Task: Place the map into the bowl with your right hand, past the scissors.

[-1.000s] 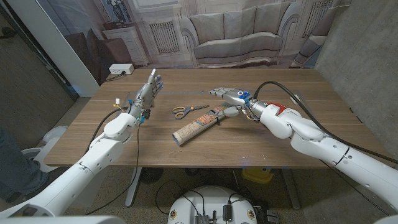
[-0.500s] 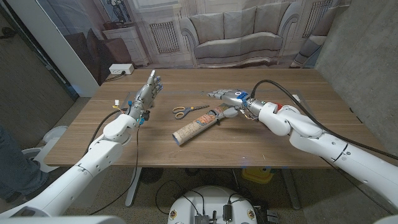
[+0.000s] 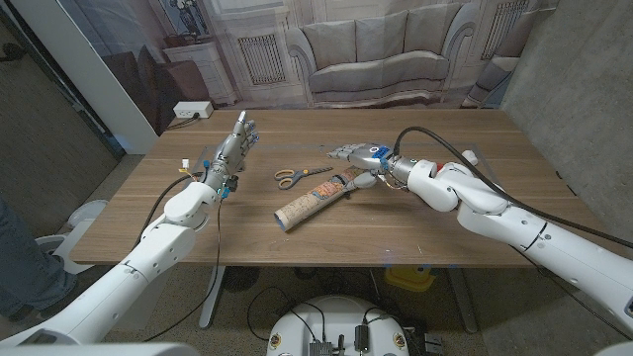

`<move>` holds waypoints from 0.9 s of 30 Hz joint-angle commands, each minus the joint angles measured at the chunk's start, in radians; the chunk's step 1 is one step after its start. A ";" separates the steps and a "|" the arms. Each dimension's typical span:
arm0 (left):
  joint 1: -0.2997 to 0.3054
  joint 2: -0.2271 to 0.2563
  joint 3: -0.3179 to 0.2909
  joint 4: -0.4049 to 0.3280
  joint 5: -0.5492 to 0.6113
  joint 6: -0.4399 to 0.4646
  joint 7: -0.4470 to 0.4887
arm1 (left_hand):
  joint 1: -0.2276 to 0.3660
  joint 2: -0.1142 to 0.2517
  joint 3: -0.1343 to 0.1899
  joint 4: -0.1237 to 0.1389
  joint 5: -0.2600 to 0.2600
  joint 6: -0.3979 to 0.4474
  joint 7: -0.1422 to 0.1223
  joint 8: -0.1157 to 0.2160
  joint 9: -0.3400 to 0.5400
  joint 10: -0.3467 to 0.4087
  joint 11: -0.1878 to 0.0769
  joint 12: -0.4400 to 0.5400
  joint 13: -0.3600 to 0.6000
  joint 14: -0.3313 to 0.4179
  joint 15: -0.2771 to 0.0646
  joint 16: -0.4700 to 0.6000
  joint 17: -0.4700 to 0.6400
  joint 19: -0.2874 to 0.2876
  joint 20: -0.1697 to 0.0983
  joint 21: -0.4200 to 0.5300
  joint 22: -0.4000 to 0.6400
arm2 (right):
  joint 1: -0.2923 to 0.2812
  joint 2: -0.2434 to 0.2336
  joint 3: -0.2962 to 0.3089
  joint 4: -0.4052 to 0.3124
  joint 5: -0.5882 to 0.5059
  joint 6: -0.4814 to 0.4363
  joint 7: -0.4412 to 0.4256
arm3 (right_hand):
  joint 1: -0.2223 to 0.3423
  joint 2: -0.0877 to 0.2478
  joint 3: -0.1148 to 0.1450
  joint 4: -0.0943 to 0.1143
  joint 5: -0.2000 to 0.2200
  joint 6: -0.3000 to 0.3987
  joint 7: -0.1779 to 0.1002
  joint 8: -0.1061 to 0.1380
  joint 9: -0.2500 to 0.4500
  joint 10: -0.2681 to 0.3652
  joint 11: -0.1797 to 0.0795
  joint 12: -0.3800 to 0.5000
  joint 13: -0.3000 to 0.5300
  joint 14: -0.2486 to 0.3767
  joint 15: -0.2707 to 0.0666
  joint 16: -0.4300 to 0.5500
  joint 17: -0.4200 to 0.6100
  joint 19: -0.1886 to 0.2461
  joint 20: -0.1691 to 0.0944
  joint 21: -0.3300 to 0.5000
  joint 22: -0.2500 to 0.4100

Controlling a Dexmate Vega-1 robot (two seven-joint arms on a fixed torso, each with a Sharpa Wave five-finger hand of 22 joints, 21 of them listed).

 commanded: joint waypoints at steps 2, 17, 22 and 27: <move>0.003 -0.002 -0.005 0.002 0.002 -0.004 0.006 | 0.003 0.007 -0.006 -0.001 0.002 0.004 0.000 0.001 0.002 0.000 0.002 -0.003 0.005 -0.007 -0.002 -0.002 0.005 -0.004 -0.026 -0.001 0.003 | 0.039 0.016 -0.026 0.036 -0.035 0.028 0.040 | 0.002 -0.002 -0.003 0.000 0.003 0.001 -0.010 0.005 0.001 0.004 -0.009 0.007 0.004 -0.005 -0.050 0.002 0.005 -0.004 -0.096 -0.004 0.002; 0.009 -0.007 -0.008 0.003 0.003 -0.013 0.014 | 0.004 0.008 -0.009 -0.001 0.002 0.004 -0.001 0.001 0.002 0.000 0.003 -0.004 0.005 -0.007 -0.002 -0.001 0.005 -0.004 -0.025 -0.001 0.003 | 0.062 0.030 -0.050 0.074 -0.052 0.041 0.064 | 0.006 -0.001 -0.002 0.002 0.002 -0.004 -0.016 0.004 0.001 -0.003 -0.014 0.005 0.003 -0.011 -0.046 0.001 0.005 -0.007 -0.092 -0.011 0.003; 0.009 -0.008 -0.006 0.001 0.005 -0.014 0.014 | 0.004 0.009 -0.010 -0.001 0.002 0.004 0.000 0.001 0.002 0.000 0.003 -0.003 0.005 -0.007 -0.002 -0.001 0.005 -0.004 -0.025 -0.001 0.003 | 0.069 0.036 -0.058 0.085 -0.061 0.039 0.070 | 0.007 0.000 -0.002 0.003 0.002 -0.010 -0.014 0.002 0.001 -0.007 -0.012 0.004 0.003 -0.013 -0.044 0.001 0.005 -0.008 -0.091 -0.014 0.003; 0.008 -0.010 -0.006 0.001 0.004 -0.015 0.014 | 0.005 0.009 -0.011 -0.001 0.002 0.004 0.000 0.001 0.002 0.001 -0.001 -0.003 0.005 -0.006 -0.002 -0.001 0.005 -0.004 -0.026 -0.001 0.003 | 0.077 0.040 -0.067 0.095 -0.072 0.037 0.077 | 0.009 0.001 -0.001 0.004 0.002 -0.016 -0.013 0.001 0.001 -0.012 -0.012 0.002 0.003 -0.016 -0.044 0.001 0.006 -0.012 -0.089 -0.018 0.003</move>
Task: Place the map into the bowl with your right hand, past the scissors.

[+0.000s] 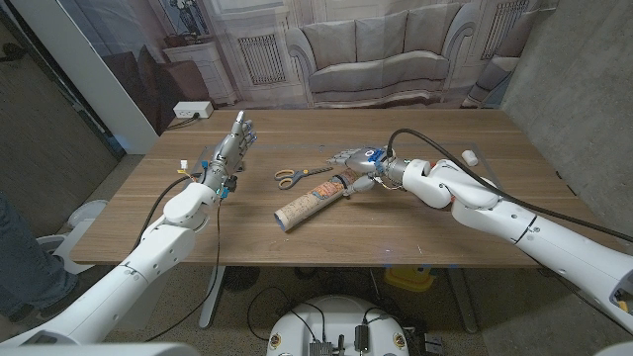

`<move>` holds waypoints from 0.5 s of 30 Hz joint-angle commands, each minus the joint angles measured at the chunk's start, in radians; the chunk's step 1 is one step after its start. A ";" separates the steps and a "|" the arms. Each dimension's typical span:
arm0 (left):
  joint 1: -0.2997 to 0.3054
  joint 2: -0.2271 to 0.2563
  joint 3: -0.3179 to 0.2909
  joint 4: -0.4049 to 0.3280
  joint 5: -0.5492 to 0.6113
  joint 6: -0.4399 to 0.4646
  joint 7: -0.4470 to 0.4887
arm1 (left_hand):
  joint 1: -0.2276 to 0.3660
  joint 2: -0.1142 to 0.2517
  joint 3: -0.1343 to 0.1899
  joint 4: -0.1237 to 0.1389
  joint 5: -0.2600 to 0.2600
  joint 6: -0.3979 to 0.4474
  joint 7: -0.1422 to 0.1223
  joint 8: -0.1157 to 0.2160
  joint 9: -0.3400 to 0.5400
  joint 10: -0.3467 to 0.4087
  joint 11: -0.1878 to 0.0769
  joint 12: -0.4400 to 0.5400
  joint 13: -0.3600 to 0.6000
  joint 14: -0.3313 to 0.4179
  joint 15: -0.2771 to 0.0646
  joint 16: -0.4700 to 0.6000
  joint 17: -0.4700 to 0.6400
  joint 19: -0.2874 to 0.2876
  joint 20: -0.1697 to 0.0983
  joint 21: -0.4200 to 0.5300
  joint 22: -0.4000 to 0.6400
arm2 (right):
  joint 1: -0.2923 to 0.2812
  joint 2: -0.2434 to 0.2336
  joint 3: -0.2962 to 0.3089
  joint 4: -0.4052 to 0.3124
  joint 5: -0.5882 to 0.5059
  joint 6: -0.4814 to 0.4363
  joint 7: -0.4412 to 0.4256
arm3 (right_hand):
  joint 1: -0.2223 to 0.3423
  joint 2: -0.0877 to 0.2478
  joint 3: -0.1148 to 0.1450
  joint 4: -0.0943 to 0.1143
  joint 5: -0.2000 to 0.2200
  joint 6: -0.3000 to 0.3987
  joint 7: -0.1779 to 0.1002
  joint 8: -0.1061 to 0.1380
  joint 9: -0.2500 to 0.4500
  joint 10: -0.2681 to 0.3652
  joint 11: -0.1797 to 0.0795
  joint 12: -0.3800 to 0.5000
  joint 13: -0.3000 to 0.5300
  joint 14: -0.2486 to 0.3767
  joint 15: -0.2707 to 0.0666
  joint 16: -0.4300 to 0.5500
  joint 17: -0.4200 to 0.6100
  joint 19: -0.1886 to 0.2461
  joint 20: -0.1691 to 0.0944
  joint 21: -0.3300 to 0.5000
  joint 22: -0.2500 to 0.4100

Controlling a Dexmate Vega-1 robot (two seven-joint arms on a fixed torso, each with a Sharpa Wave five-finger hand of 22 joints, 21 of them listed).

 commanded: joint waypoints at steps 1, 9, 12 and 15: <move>0.002 -0.005 -0.001 -0.002 0.002 -0.005 0.004 | 0.001 0.005 -0.009 0.002 0.002 0.004 0.000 0.001 0.002 0.001 -0.001 -0.003 0.005 -0.006 -0.002 -0.001 0.005 -0.004 -0.025 -0.001 0.003 | 0.023 0.014 -0.025 0.033 -0.025 0.000 0.018 | 0.010 0.001 -0.001 0.004 0.002 -0.009 -0.002 0.001 0.003 -0.007 -0.003 0.002 0.003 -0.007 -0.043 0.001 0.006 -0.004 -0.088 -0.004 0.003; 0.005 -0.003 -0.001 -0.001 -0.002 -0.002 0.000 | 0.001 0.006 -0.010 0.002 0.002 0.004 0.001 0.001 0.002 0.000 0.000 -0.003 0.005 -0.006 -0.002 -0.001 0.005 -0.004 -0.026 -0.001 0.003 | 0.031 0.023 -0.038 0.042 -0.032 -0.010 0.047 | 0.012 0.002 0.000 0.004 0.001 -0.012 -0.002 0.001 0.003 -0.013 0.004 0.001 0.003 -0.008 -0.043 0.002 0.006 -0.004 -0.088 -0.008 0.003; 0.007 -0.003 -0.001 -0.001 -0.004 -0.002 -0.001 | 0.001 0.006 -0.010 0.002 0.002 0.005 0.001 0.001 0.002 0.000 0.001 -0.003 0.005 -0.006 -0.001 -0.001 0.005 -0.004 -0.025 -0.001 0.003 | 0.034 0.026 -0.045 0.044 -0.044 -0.020 0.058 | 0.013 0.002 0.000 0.005 0.001 -0.012 -0.001 0.002 0.003 -0.013 0.005 0.002 0.003 -0.009 -0.042 0.002 0.006 -0.004 -0.088 -0.009 0.004; 0.011 -0.003 -0.003 -0.001 -0.006 -0.004 0.000 | 0.001 0.006 -0.011 0.002 0.002 0.005 0.000 0.001 0.002 -0.001 0.001 -0.004 0.005 -0.006 -0.001 -0.001 0.005 -0.004 -0.024 -0.001 0.003 | 0.036 0.030 -0.050 0.051 -0.049 -0.026 0.063 | 0.013 0.002 0.000 0.005 0.001 -0.012 -0.002 0.002 0.003 -0.013 0.006 0.002 0.003 -0.009 -0.042 0.003 0.006 -0.004 -0.087 -0.010 0.004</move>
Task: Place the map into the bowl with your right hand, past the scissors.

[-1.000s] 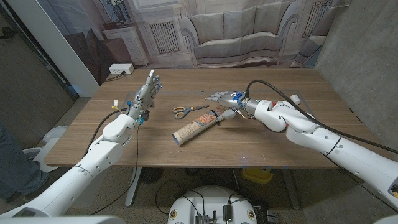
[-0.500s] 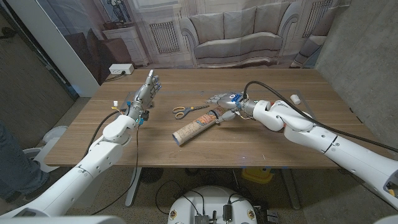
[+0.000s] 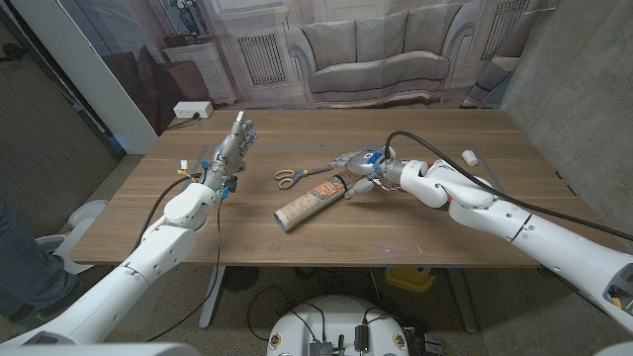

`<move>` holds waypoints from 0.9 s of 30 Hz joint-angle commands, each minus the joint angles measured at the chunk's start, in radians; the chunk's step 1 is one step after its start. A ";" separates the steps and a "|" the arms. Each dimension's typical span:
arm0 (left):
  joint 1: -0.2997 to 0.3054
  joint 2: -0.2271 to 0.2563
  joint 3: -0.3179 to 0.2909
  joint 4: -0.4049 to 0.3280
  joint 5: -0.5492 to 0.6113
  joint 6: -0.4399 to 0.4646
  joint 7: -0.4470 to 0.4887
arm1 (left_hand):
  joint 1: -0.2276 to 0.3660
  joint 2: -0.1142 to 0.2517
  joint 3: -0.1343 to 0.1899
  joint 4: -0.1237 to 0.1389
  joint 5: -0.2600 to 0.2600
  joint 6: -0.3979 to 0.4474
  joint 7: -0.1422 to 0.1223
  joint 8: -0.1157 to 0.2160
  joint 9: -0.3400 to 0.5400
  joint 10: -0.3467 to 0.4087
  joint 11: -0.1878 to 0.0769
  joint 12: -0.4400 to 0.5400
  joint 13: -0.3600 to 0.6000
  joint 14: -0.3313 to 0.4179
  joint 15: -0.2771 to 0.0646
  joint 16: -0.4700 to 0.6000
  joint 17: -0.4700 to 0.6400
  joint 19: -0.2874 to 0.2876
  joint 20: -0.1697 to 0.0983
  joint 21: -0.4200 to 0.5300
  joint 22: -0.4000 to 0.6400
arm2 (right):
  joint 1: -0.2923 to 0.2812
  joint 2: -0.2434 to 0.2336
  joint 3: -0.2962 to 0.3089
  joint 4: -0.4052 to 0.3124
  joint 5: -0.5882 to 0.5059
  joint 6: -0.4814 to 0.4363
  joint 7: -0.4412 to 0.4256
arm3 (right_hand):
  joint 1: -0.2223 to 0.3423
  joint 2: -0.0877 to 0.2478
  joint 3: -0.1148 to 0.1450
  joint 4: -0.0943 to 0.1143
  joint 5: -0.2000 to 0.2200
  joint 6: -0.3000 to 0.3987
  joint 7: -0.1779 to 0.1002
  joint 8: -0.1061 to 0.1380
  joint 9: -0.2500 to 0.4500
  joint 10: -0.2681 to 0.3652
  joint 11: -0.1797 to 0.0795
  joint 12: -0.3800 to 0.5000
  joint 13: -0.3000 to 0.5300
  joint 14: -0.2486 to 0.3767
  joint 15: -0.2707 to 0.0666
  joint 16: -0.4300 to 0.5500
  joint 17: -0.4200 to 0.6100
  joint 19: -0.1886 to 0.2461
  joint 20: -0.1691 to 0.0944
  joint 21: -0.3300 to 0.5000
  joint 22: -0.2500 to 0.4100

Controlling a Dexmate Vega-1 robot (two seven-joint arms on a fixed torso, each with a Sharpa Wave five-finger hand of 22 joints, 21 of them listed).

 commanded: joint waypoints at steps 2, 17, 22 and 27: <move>0.012 -0.001 -0.003 -0.001 -0.006 -0.005 -0.001 | 0.002 0.007 -0.004 0.000 0.002 0.005 0.000 0.001 0.002 0.000 0.001 -0.003 0.005 -0.006 0.000 -0.001 0.005 -0.005 -0.024 -0.001 0.003 | 0.013 0.015 -0.025 0.022 -0.029 -0.026 0.031 | 0.003 0.005 0.000 0.005 0.001 -0.007 0.001 0.003 0.003 -0.005 0.005 0.002 0.003 -0.001 -0.042 0.003 0.006 -0.003 -0.087 -0.002 0.004; 0.029 -0.007 -0.011 0.004 -0.013 -0.021 0.002 | 0.002 0.008 -0.007 0.000 0.002 0.002 -0.001 0.000 0.002 -0.001 0.001 -0.004 0.005 -0.007 -0.001 -0.002 0.005 -0.006 -0.024 -0.002 0.003 | 0.031 0.034 -0.050 0.049 -0.036 -0.028 0.041 | 0.005 0.007 0.001 0.007 0.000 -0.006 0.001 0.004 0.003 -0.003 0.005 0.004 0.003 0.000 -0.042 0.004 0.006 -0.001 -0.085 -0.006 0.004; 0.032 -0.008 -0.013 0.005 -0.016 -0.022 0.004 | 0.003 0.009 -0.008 0.000 0.002 -0.002 -0.001 -0.001 0.002 -0.003 0.001 -0.004 0.005 -0.007 -0.001 -0.002 0.005 -0.006 -0.023 -0.002 0.003 | 0.033 0.037 -0.057 0.056 -0.045 -0.033 0.033 | 0.006 0.008 0.001 0.008 -0.001 -0.005 0.001 0.005 0.003 -0.002 0.007 0.005 0.003 0.001 -0.040 0.005 0.006 0.000 -0.085 -0.007 0.004; 0.030 -0.013 -0.010 0.015 -0.019 -0.021 0.001 | 0.003 0.009 -0.009 0.000 0.002 -0.002 -0.002 -0.002 0.002 -0.004 0.000 -0.005 0.005 -0.009 -0.001 -0.002 0.005 -0.006 -0.021 -0.002 0.004 | 0.035 0.038 -0.061 0.063 -0.044 -0.035 0.033 | 0.006 0.010 0.002 0.008 -0.001 -0.006 0.002 0.005 0.003 -0.002 0.010 0.005 0.003 0.001 -0.040 0.006 0.006 0.001 -0.085 -0.008 0.004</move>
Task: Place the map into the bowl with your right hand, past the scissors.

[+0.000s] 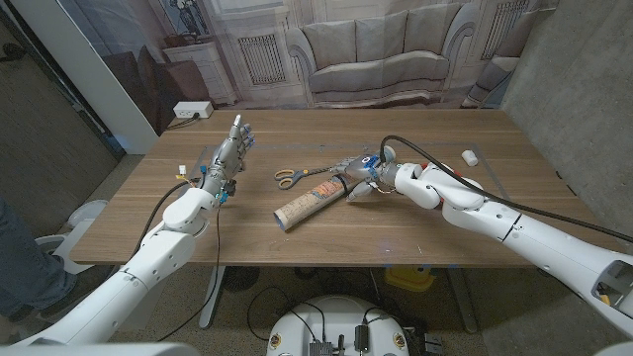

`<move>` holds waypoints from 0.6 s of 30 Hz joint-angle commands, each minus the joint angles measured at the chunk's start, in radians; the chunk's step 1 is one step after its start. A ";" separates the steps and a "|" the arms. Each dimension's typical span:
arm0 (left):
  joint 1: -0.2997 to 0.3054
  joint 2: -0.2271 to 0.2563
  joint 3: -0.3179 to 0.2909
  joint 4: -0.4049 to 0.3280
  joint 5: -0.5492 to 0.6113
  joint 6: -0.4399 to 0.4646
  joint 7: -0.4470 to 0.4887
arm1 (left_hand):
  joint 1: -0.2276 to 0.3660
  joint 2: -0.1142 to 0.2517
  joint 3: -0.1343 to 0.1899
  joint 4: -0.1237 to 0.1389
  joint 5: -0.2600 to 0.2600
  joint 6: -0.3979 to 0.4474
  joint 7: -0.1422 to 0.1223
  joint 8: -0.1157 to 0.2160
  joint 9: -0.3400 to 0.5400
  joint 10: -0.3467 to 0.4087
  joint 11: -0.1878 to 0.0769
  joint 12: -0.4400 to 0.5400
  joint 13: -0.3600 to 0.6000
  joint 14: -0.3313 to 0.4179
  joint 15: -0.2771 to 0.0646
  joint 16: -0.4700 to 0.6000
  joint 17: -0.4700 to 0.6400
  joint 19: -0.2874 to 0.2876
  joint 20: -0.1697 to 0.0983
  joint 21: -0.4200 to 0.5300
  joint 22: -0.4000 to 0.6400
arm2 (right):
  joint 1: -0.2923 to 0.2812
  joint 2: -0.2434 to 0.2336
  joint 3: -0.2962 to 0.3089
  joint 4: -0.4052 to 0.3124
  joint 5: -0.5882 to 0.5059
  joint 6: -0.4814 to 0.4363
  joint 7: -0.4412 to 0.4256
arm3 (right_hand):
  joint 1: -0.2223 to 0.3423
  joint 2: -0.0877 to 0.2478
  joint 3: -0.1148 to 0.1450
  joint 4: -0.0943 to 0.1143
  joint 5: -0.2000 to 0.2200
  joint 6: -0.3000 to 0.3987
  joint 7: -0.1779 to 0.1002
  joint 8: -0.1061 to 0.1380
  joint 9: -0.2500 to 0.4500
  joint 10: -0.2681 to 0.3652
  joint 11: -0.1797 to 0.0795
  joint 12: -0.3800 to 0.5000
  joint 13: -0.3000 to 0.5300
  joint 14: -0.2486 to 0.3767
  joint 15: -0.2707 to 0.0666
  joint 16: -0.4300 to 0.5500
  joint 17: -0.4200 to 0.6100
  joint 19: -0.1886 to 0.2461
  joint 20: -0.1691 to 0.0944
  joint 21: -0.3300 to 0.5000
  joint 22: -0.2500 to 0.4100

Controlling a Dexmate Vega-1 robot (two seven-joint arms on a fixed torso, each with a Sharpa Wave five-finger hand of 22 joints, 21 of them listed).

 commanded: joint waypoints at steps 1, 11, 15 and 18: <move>0.003 -0.008 0.001 0.015 -0.006 -0.002 -0.002 | 0.000 0.007 -0.009 0.000 0.002 -0.002 -0.001 -0.002 0.002 -0.004 0.000 -0.005 0.005 -0.008 -0.001 -0.002 0.005 -0.006 -0.022 -0.002 0.004 | 0.009 0.009 -0.015 0.022 -0.009 -0.005 -0.004 | 0.003 0.006 -0.001 0.005 -0.001 -0.006 0.003 0.005 0.003 0.003 0.004 0.005 0.003 0.001 -0.040 0.006 0.001 0.001 -0.084 -0.003 0.005; -0.012 -0.015 0.009 0.026 -0.003 0.001 -0.004 | 0.001 0.008 -0.011 0.000 0.002 -0.005 -0.001 -0.002 0.002 -0.004 0.000 -0.005 0.005 -0.009 0.000 -0.002 0.005 -0.005 -0.020 -0.001 0.004 | 0.025 0.023 -0.031 0.061 -0.003 0.001 -0.015 | 0.007 0.009 0.001 0.006 -0.002 -0.003 0.003 0.007 0.003 0.006 0.008 0.007 0.003 0.004 -0.042 0.007 0.001 0.005 -0.085 -0.005 0.005; -0.017 -0.017 0.012 0.028 -0.003 0.005 -0.003 | 0.001 0.008 -0.012 0.000 0.002 -0.006 0.000 -0.002 0.002 -0.005 0.000 -0.005 0.005 -0.009 0.000 -0.002 0.005 -0.005 -0.020 -0.001 0.004 | 0.030 0.027 -0.037 0.075 -0.002 0.001 -0.023 | 0.009 0.011 0.003 0.006 -0.002 0.007 0.002 0.011 0.003 0.009 0.007 0.008 0.003 0.007 -0.044 0.008 0.001 0.006 -0.085 -0.007 0.005; -0.020 -0.019 0.014 0.031 -0.003 0.006 -0.003 | 0.001 0.008 -0.012 0.000 0.002 -0.005 -0.001 -0.002 0.002 -0.005 0.000 -0.005 0.005 -0.009 0.000 -0.002 0.005 -0.005 -0.020 -0.001 0.004 | 0.034 0.029 -0.042 0.083 -0.002 0.006 -0.033 | 0.012 0.014 0.004 0.006 -0.002 0.019 0.000 0.016 0.003 0.017 0.010 0.012 0.003 0.013 -0.045 0.010 0.001 0.009 -0.084 -0.008 0.005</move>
